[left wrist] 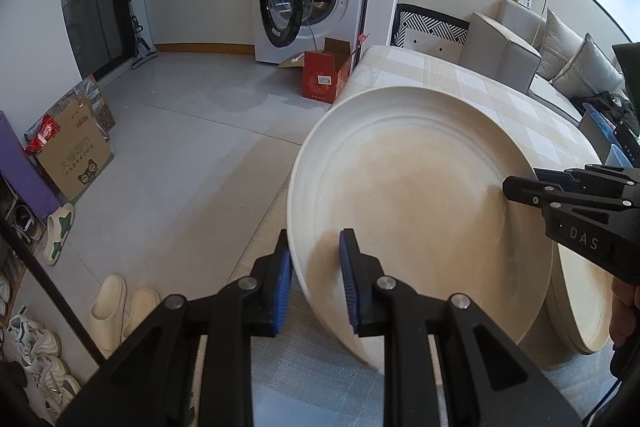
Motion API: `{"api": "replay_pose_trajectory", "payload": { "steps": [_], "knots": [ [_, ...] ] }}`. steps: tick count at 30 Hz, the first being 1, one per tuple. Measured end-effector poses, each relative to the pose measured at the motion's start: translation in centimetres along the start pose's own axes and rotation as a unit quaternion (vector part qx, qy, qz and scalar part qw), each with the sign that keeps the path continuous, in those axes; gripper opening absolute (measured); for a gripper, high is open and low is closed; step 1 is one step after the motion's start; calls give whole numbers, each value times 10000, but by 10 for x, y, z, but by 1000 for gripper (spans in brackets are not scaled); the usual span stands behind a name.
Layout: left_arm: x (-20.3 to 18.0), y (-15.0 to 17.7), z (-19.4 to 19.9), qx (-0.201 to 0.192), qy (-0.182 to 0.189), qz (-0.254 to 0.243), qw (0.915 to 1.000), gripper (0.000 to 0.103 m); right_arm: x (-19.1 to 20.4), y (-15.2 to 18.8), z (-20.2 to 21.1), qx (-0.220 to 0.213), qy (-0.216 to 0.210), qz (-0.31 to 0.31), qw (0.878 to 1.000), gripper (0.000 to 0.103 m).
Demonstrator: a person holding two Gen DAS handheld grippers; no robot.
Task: Organize plates and bowls
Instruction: 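Lift the cream plate with both tools and carry it toward the plate stack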
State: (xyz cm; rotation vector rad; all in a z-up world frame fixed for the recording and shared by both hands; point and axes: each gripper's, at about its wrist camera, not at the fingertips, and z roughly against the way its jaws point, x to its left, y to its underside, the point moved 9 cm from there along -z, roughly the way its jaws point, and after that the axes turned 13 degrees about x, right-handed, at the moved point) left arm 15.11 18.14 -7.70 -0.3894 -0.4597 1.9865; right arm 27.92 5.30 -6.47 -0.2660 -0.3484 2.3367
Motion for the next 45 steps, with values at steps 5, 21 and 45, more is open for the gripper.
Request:
{"api": "replay_pose_trajectory", "payload": {
  "steps": [5,21,45],
  "knots": [
    [0,-1,11,-95,10,-20,10000,21,0,2,13,-61,13,-22,10000,22],
    [-22,-4,35,-262,145,-257,9992,21,-18,18,53,-261,168,-254,9992,22],
    [-98,-4,45,-267,533,-1010,9931,21,-89,80,85,-310,481,-1028,9931,22]
  ]
}}
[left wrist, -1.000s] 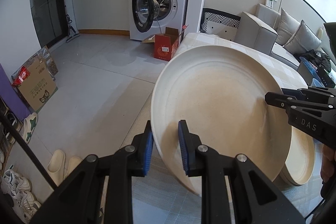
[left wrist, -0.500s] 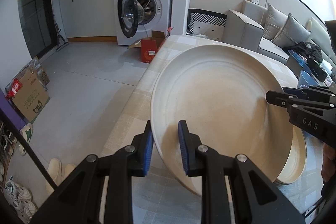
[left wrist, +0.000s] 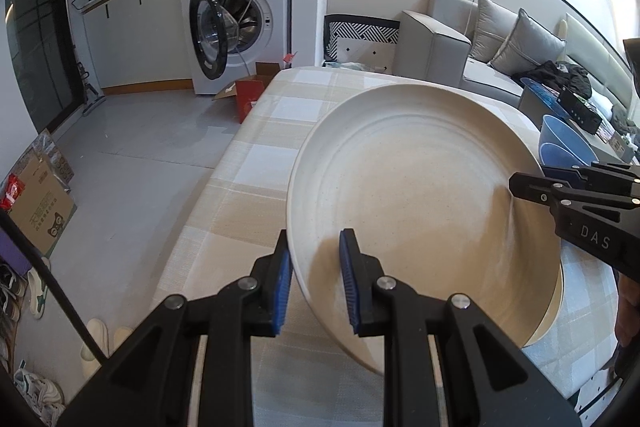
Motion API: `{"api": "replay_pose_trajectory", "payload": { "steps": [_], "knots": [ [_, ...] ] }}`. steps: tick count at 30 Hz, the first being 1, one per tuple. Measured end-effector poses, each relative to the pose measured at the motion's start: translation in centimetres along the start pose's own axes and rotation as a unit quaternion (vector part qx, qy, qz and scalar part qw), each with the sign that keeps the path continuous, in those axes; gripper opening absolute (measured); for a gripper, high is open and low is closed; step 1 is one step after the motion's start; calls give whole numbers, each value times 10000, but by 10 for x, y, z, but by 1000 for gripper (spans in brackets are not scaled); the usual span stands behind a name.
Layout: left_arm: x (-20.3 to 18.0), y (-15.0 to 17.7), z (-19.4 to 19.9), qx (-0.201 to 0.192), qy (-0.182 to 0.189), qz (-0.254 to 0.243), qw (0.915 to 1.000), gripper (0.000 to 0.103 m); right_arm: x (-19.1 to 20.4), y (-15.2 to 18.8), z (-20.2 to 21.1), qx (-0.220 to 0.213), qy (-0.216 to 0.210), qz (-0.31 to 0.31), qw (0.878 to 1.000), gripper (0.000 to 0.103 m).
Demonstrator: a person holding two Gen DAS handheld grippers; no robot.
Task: Organize plates and bowls
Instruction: 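Lift the cream plate with both tools and carry it toward the plate stack, then lower the cream plate onto the plate stack with both tools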
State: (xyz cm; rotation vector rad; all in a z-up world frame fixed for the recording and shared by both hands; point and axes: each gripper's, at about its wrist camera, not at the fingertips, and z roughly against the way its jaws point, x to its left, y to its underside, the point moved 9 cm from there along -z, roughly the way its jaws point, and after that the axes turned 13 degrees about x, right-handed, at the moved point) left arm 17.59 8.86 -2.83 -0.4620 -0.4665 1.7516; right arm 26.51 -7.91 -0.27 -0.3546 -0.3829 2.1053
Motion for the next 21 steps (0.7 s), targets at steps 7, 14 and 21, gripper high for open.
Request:
{"api": "replay_pose_trajectory", "payload": {
  "steps": [7,14,21],
  "knots": [
    [-17,1,-4,61,77,-203,9997,21,-14,19,3,41,29,-201,9998,22],
    [-32,3,-10,141,152,-398,9990,21,-28,36,1,122,26,-395,9991,22],
    [-47,5,-16,218,154,-570,9980,21,-37,52,-4,208,-2,-552,9983,22]
  ]
}}
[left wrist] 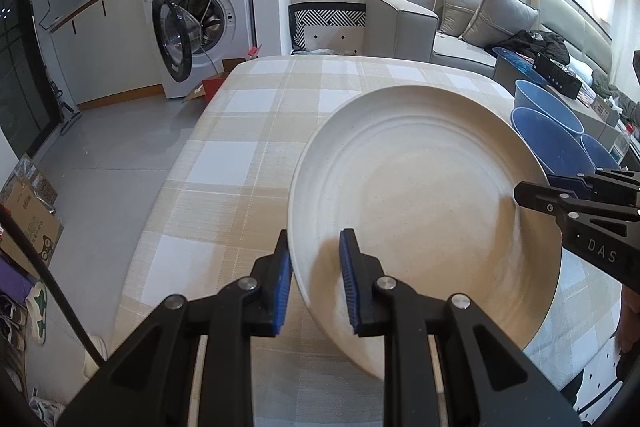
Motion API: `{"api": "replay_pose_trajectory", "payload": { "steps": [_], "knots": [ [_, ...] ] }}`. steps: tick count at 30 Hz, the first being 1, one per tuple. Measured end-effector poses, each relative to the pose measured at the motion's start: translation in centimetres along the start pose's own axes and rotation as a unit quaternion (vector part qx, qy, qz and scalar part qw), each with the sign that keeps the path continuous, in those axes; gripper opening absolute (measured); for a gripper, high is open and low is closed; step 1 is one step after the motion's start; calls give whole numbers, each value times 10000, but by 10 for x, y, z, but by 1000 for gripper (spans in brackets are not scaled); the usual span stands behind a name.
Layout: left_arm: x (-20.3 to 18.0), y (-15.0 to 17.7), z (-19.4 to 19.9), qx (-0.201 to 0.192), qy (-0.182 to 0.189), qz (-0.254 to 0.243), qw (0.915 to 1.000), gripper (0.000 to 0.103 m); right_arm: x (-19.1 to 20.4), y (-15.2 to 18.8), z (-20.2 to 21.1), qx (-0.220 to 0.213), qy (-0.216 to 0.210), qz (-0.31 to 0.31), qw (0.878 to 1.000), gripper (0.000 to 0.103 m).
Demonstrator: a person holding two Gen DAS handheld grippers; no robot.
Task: Organize plates and bowls
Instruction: 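Lower the cream plate onto the plate stack with both tools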
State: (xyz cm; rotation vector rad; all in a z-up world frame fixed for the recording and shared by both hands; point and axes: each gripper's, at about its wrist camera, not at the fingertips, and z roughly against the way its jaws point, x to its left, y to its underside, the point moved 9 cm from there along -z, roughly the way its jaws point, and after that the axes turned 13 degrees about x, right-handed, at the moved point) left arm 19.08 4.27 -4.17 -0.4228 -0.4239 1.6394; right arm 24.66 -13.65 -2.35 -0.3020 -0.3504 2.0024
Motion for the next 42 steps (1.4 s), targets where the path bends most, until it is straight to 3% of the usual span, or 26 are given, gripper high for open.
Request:
{"api": "replay_pose_trajectory", "payload": {
  "steps": [42],
  "knots": [
    [-46,-7,-37,223,33,-606,9979,21,-45,35,-45,416,170,-520,9976,22]
  ]
}}
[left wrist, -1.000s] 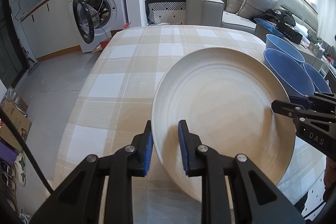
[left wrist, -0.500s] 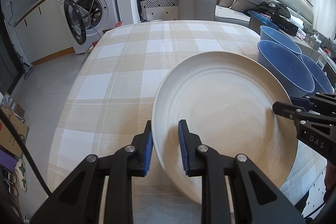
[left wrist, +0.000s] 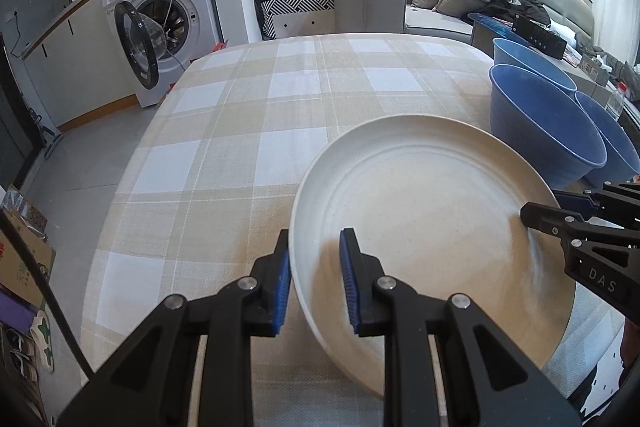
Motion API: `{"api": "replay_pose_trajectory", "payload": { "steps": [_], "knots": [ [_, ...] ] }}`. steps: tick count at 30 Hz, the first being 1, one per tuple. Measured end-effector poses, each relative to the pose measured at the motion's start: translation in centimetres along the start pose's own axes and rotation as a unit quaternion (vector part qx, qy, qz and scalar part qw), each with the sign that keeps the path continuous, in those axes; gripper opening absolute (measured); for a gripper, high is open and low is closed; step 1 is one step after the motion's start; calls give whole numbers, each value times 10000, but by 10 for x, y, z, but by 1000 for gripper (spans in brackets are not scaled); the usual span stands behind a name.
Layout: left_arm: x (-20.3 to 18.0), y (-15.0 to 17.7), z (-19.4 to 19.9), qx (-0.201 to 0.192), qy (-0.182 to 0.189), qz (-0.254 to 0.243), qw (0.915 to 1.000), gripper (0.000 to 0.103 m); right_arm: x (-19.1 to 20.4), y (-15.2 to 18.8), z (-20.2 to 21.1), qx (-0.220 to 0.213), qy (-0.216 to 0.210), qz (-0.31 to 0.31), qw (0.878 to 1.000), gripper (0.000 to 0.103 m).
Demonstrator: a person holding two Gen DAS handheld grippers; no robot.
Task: Organize plates and bowls
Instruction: 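Lower the cream plate onto the plate stack with both tools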
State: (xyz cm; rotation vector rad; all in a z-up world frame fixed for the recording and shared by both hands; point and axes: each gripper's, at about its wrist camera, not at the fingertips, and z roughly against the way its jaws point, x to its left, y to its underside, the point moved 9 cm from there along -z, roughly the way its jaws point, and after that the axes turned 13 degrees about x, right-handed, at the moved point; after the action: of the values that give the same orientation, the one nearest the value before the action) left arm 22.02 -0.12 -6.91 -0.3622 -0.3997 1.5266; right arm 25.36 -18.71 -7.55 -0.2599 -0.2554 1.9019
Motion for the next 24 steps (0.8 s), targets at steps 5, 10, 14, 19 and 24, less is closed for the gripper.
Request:
{"api": "replay_pose_trajectory", "payload": {
  "steps": [5,10,14,19,24],
  "knots": [
    [-6,-1,-4,-23,12,-54,10000,21,-3,2,-2,-6,59,-50,10000,22],
    [-13,-1,-9,2,74,-132,9999,21,-10,4,-4,14,123,-135,9998,22],
    [-17,-2,-12,0,67,-170,9998,21,-14,5,-7,8,133,-172,9998,22],
    [-18,-2,-16,1,117,-193,9997,21,-15,3,-8,-34,272,-148,9995,22],
    [-20,-1,-20,5,137,-216,9997,21,-17,2,-9,-79,428,-112,9990,22]
  ]
}}
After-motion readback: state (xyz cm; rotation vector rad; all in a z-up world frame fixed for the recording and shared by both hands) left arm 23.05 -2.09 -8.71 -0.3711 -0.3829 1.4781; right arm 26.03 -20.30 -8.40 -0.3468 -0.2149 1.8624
